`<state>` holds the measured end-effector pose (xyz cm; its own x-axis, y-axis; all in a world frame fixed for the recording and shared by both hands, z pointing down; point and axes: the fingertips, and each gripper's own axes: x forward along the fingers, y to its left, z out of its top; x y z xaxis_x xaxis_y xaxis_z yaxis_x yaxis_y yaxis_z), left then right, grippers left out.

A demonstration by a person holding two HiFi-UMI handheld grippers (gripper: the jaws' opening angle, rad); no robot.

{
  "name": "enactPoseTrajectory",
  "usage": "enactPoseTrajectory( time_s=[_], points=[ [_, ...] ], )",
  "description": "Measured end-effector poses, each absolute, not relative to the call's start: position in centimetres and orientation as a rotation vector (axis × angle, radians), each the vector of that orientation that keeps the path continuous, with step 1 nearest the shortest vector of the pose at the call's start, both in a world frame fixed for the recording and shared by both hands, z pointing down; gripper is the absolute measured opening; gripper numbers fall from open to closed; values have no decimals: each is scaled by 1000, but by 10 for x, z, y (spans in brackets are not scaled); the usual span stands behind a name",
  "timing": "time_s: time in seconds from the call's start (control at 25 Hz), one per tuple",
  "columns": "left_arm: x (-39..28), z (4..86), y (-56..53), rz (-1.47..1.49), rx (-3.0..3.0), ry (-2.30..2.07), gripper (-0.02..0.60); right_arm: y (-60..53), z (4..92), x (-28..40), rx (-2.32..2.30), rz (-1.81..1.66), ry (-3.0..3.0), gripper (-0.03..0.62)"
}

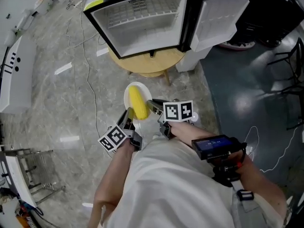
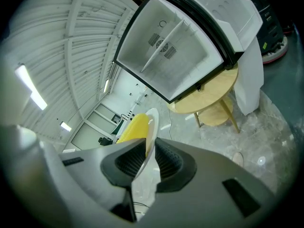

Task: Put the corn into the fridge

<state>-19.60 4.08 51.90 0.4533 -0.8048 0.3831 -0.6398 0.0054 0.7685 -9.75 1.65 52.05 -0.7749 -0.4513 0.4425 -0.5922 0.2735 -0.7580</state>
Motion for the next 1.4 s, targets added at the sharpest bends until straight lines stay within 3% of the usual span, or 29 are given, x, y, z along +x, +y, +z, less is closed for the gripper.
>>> enactPoseTrajectory(
  time_s=[1.4],
  points=[
    [-176,524,-85,-181,1699,-1220,63,-106,534,-76,1033,1576,-2347,61]
  ],
)
